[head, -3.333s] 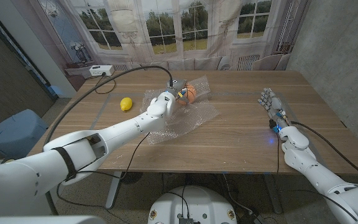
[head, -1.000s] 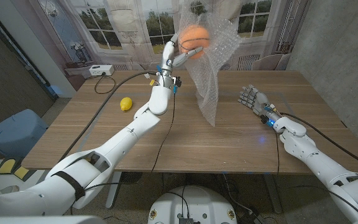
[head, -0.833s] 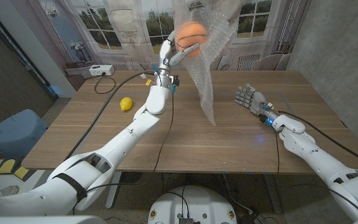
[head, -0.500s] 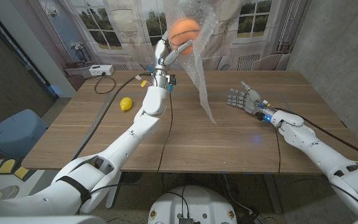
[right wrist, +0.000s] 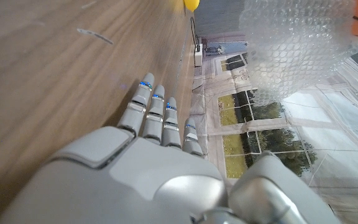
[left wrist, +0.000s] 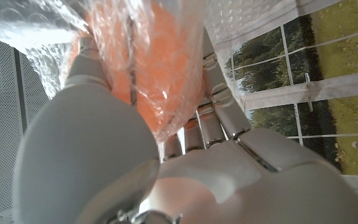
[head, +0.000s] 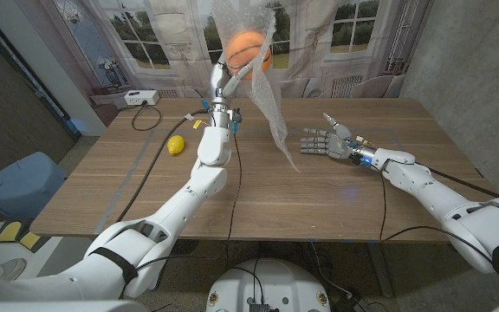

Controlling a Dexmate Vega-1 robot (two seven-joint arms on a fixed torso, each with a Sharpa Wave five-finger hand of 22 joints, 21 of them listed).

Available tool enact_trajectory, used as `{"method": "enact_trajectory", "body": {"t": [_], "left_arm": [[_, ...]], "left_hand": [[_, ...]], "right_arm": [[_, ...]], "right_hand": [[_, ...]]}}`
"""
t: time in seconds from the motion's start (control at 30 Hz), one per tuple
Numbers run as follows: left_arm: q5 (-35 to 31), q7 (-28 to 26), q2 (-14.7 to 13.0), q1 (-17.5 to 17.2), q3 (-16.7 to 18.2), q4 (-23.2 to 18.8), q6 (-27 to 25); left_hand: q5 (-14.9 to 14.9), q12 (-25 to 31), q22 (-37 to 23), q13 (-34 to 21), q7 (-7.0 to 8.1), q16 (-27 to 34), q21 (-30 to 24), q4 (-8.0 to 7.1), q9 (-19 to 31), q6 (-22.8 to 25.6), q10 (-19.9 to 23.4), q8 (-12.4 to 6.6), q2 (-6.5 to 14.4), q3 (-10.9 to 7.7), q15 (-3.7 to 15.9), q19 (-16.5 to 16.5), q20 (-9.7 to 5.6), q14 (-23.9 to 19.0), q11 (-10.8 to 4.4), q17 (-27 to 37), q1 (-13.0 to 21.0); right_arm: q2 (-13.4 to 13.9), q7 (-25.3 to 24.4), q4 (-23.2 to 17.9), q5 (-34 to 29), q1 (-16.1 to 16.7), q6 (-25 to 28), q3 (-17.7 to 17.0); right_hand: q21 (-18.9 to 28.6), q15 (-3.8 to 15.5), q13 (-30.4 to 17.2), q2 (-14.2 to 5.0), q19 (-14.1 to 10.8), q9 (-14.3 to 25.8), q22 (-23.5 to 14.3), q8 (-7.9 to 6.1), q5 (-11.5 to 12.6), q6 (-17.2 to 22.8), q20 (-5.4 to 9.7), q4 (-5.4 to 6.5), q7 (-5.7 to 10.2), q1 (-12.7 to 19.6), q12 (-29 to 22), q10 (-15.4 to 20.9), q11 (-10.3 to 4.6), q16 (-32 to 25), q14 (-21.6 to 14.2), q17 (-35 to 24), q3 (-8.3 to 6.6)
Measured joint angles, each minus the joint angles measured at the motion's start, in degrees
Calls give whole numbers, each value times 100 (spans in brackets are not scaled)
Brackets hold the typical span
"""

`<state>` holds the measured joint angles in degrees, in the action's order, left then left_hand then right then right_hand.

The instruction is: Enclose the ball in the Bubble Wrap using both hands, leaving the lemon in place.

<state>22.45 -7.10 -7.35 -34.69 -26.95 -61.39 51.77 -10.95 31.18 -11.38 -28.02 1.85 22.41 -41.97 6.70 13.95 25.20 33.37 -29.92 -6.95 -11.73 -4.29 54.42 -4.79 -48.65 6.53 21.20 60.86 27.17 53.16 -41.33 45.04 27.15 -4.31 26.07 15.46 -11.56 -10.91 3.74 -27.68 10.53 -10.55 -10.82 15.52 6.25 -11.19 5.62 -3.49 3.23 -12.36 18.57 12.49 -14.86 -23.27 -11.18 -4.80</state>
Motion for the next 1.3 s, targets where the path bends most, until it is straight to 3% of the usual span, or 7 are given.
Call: {"method": "enact_trajectory", "body": {"t": [0.3,0.57,0.93,1.07,1.13,1.17,1.3], "left_arm": [[211,263,216,103,74,633,176],[236,304,297,150,101,938,194],[327,380,405,221,113,1356,175],[418,473,451,247,119,1470,175],[482,521,469,256,124,1489,175],[508,565,476,257,127,1489,175],[649,723,488,252,136,1407,175]], "left_hand": [[17,-4,1,-2,0,0,-44,87,0,0,18,11,0,-87,0,-41,41,0,6,14,0],[49,-44,1,-81,0,-45,-67,87,2,0,25,-11,0,-87,0,-49,50,0,12,26,0],[68,-48,2,-85,0,-45,-108,87,-14,0,26,-29,0,-87,0,-72,72,0,12,42,0],[83,-67,3,-89,0,-45,-148,87,-26,0,26,-29,0,-87,0,-72,72,0,12,48,0],[83,-68,4,-90,0,-75,-151,87,-30,0,26,-29,0,-87,0,-72,72,0,12,48,0],[84,-70,4,-90,0,-86,-151,87,-30,0,26,-29,0,-87,0,-72,72,0,12,48,0],[84,-89,4,-124,0,-91,-151,118,-30,0,26,-26,0,-119,0,-82,82,0,12,48,0]], "right_arm": [[-306,988,799,10,-509,209,38],[-552,1477,1493,-115,-912,340,48],[-820,1847,1993,-254,-1200,587,-122],[-879,1928,2057,-254,-1214,674,-233],[-894,1946,2071,-253,-1216,683,-268],[-904,1988,2081,-257,-1217,690,-298],[-899,2039,2071,-345,-1217,688,-305]], "right_hand": [[132,13,0,-24,-586,0,0,0,113,-6,30,-18,-149,24,0,372,-1,-128,-691,15,140],[244,76,-1,47,-1014,-14,1,-23,198,122,53,-36,-288,95,0,754,2,-182,-1180,27,307],[384,261,10,211,-1600,-14,2,-22,382,50,268,-121,-359,259,-44,1350,-7,-337,-1916,26,449],[494,463,10,89,-1970,-14,-25,-33,492,92,434,-168,-399,447,-139,1892,-6,-465,-2470,27,497],[489,491,10,38,-1990,-14,-26,-46,511,106,441,-168,-386,513,-133,1995,-11,-453,-2513,27,496],[420,426,10,14,-1858,-14,-26,-46,517,114,404,-173,-377,564,-67,1979,0,-358,-2394,26,524],[14,118,10,-58,-1092,2,-26,-23,550,85,108,-115,-308,632,218,1150,2,215,-1323,4,700]]}}
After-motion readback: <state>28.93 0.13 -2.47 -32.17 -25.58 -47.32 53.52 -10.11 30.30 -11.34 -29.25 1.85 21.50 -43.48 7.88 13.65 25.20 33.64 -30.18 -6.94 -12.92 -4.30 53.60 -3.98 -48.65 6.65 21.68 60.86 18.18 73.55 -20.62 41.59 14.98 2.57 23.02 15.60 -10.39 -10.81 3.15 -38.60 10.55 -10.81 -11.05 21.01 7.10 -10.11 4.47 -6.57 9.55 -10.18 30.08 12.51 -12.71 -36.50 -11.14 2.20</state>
